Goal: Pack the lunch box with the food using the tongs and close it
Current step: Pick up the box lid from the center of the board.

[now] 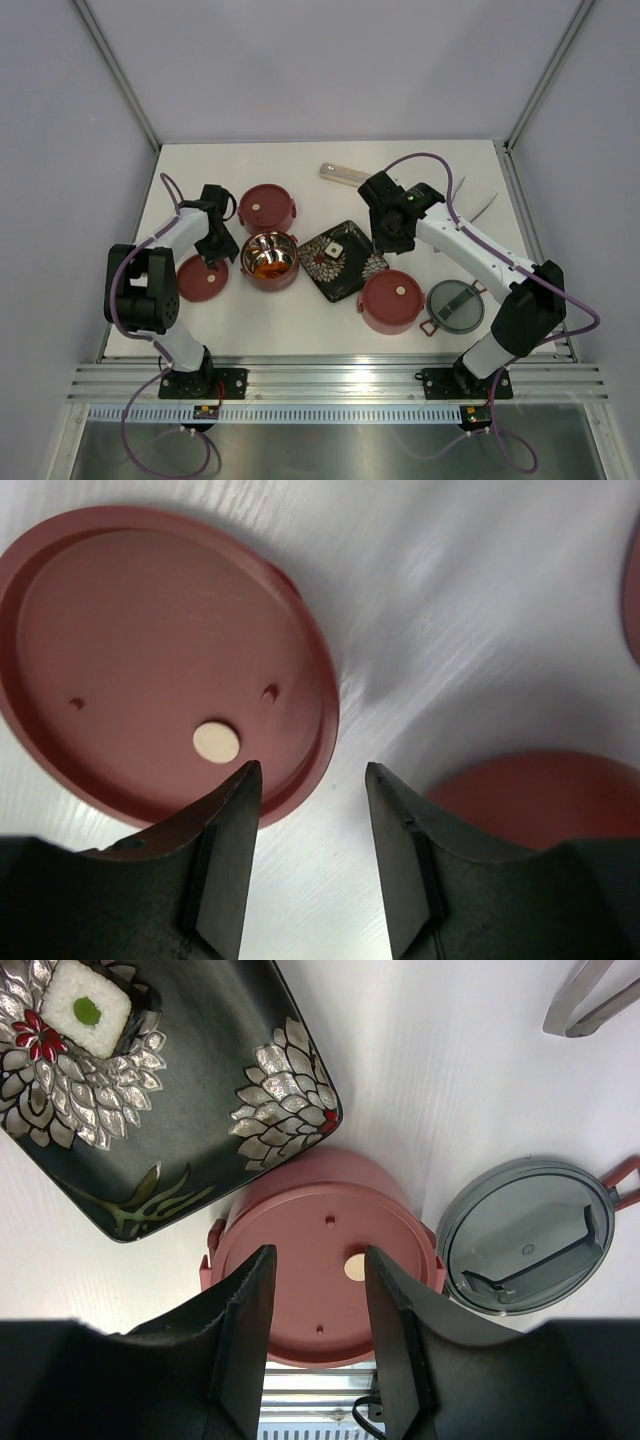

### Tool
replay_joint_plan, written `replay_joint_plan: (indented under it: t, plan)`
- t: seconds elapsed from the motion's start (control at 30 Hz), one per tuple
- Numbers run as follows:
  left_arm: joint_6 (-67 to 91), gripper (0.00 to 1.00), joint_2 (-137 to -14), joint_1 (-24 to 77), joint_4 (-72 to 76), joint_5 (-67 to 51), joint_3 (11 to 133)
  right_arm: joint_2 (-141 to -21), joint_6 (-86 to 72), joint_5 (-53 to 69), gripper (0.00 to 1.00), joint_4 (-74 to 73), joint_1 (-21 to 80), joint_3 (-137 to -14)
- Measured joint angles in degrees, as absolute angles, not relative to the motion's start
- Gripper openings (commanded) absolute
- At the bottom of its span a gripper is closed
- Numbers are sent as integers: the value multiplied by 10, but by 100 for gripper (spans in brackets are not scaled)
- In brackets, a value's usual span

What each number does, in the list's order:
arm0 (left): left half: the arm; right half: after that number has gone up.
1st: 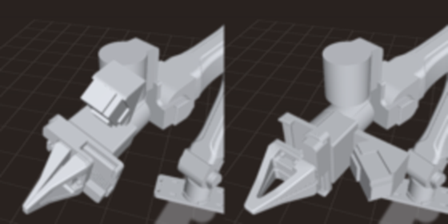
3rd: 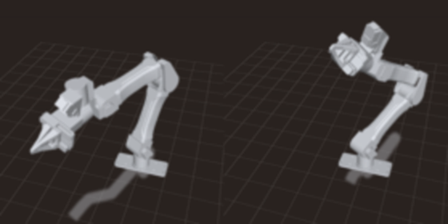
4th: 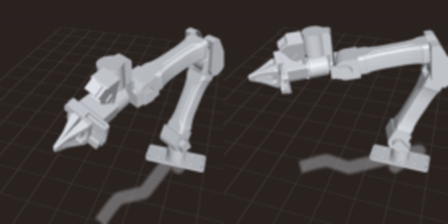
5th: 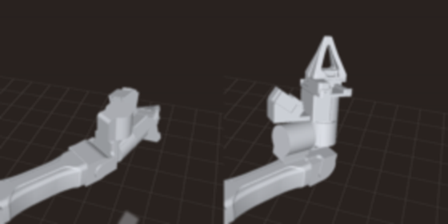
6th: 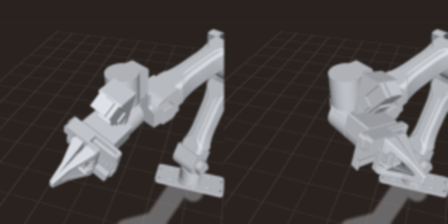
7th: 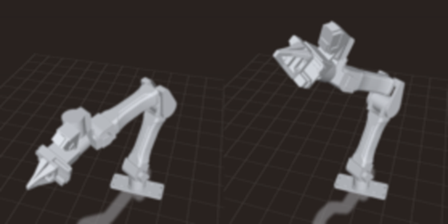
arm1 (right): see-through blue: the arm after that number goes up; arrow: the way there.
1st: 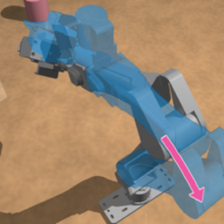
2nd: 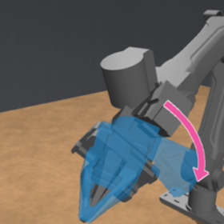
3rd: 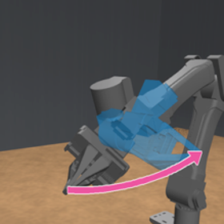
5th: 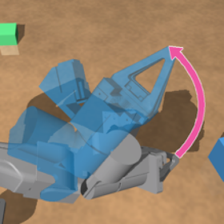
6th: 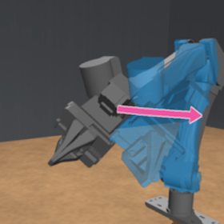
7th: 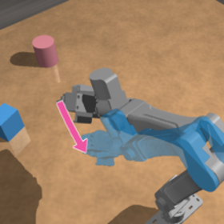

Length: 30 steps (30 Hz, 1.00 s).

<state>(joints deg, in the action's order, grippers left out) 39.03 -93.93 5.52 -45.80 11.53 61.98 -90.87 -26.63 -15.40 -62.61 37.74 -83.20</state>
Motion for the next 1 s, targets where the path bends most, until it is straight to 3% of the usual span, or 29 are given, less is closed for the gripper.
replay_joint_plan:
  t: [0.33, 0.4, 0.53, 1.0]
  plan:
    - [392, 29, -994, 55, -425, 115, 620, -909, -266, -154, 49, -627, 377, -832]
    - [394, 23, -999, 55, -423, 116, 620, -909, -266, -154, 49, -627, 377, -832]
    - [391, 0, -1000, 55, -425, 124, 624, -909, -265, -154, 49, -627, 377, -834]
    - [327, 0, -890, 59, -521, 174, 749, -909, -265, -155, 49, -627, 377, -837]
